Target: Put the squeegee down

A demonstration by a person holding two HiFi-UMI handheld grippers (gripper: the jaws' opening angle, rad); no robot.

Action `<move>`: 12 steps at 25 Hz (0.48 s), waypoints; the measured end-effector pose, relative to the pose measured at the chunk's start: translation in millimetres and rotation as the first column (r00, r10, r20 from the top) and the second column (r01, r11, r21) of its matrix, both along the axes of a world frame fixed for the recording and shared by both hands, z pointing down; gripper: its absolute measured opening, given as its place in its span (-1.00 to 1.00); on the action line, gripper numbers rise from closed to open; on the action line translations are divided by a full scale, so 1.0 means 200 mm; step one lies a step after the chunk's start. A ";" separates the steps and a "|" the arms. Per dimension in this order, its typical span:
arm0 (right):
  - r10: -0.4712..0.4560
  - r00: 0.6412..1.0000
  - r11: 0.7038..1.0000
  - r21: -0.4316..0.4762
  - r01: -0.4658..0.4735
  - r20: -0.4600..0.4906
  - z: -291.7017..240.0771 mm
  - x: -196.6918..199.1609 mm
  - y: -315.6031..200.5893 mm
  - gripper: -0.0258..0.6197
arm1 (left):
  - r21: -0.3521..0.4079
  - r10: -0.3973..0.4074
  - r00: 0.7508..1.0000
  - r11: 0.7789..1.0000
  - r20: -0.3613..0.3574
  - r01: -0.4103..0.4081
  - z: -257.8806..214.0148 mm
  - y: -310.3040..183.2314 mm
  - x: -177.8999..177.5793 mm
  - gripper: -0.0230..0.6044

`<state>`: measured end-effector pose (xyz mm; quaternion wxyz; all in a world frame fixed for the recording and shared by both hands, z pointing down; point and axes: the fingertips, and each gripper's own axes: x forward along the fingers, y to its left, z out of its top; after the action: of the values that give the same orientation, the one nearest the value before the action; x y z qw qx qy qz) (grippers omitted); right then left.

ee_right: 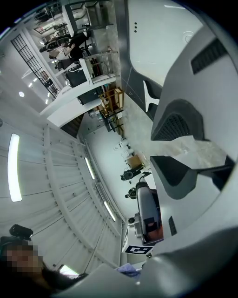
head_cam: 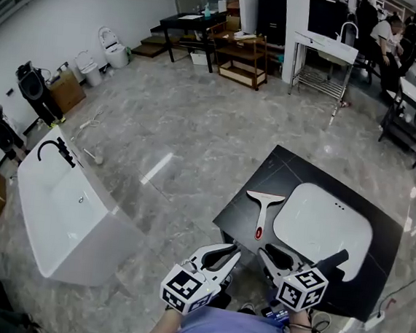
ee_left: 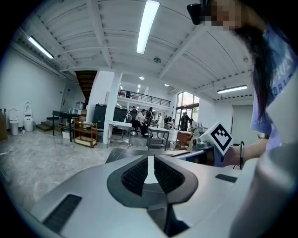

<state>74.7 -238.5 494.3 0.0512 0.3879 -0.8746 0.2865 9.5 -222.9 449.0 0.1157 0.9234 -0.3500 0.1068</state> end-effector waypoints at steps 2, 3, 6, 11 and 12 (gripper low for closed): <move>-0.029 1.000 1.000 0.009 0.029 0.004 0.00 -0.01 0.05 -0.58 | -0.009 -0.025 1.000 1.000 0.012 0.025 0.02 0.06 0.00 -0.77; -0.044 0.999 0.999 0.012 0.044 0.005 0.00 -0.01 0.08 -0.59 | -0.014 -0.038 0.999 0.999 0.016 0.038 0.02 0.10 0.00 -0.77; -0.090 0.996 0.996 0.001 0.090 0.011 0.03 -0.01 0.18 -0.61 | -0.030 -0.076 0.997 0.997 0.025 0.077 0.05 0.21 0.00 -0.77; -0.142 0.989 0.989 -0.024 0.143 0.030 0.11 0.02 0.35 -0.65 | -0.069 -0.128 0.991 0.989 0.045 0.131 0.16 0.38 0.03 -0.77; -0.149 0.988 0.988 -0.029 0.150 0.035 0.13 0.02 0.37 -0.65 | -0.079 -0.131 0.990 0.988 0.050 0.135 0.18 0.41 0.04 -0.77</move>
<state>79.6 -163.5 519.8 0.0642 0.3157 -0.8972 0.3020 16.5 -141.1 485.2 0.1526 0.8899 -0.4086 0.1338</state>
